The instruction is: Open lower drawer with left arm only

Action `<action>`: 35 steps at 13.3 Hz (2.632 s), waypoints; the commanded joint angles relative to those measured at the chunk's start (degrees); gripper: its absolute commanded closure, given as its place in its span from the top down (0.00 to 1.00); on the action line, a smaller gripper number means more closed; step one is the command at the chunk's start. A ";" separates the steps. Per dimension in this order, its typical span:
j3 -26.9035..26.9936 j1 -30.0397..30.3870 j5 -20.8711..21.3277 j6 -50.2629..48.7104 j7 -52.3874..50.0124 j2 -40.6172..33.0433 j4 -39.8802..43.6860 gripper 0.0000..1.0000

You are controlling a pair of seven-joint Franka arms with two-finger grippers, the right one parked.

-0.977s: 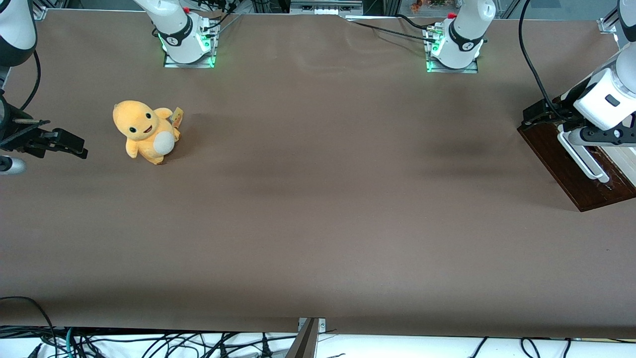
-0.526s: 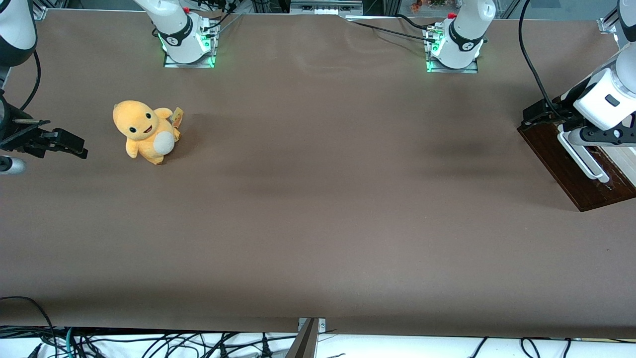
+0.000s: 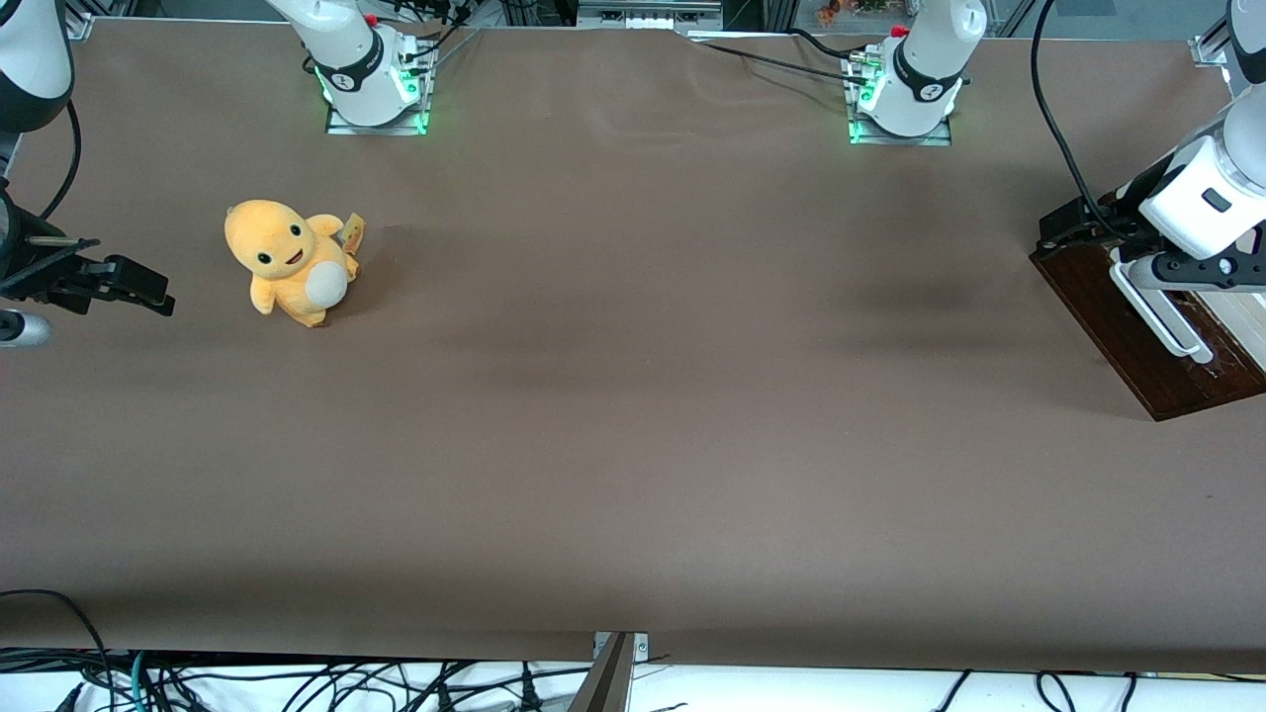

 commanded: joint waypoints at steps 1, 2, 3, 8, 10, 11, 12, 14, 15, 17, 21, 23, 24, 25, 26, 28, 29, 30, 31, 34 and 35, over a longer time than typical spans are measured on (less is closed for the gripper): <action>-0.19 0.07 -0.25 -0.49 -0.06 -0.17 -0.09 1.00; -0.19 0.07 -0.25 -0.49 -0.06 -0.17 -0.10 1.00; -0.19 0.07 -0.25 -0.49 -0.06 -0.17 -0.01 1.00; -0.28 0.07 -0.25 -0.49 -0.06 -0.17 -0.10 1.00; -0.28 0.07 -0.25 -0.49 -0.15 -0.17 -0.10 1.00; -0.28 0.07 -0.25 -0.49 -0.15 -0.17 -0.10 1.00; -0.28 0.07 -0.25 -0.49 -0.15 -0.17 -0.10 1.00; -0.28 0.07 -0.25 -0.49 -0.06 -0.17 -0.10 1.00; -0.28 0.07 -0.25 -0.49 -0.06 -0.17 -0.01 1.00; -0.28 0.07 -0.25 -0.49 -0.15 0.61 0.08 1.00; -0.19 0.16 -0.25 -0.58 -10.76 5.08 0.08 1.00; -0.19 0.07 2.36 -2.33 -13.67 8.68 0.25 1.00; -0.28 0.07 5.52 -3.64 -14.90 10.53 0.26 1.00; -0.28 0.07 8.16 -4.88 -15.09 13.51 0.26 1.00; -0.19 -0.01 11.84 -5.76 -15.09 16.15 0.34 1.00; -0.19 -0.19 20.10 -6.73 -16.31 21.51 0.34 1.00; -0.10 0.07 22.75 -7.00 -18.49 23.28 0.34 1.00; 0.16 0.07 26.08 -7.17 -19.73 25.21 0.34 1.00; 0.34 0.42 30.82 -8.22 -19.92 27.92 0.34 1.00; 0.34 0.43 41.04 -11.83 -24.65 34.44 0.26 1.00; 0.60 0.86 42.28 -11.83 -26.50 36.02 0.34 1.00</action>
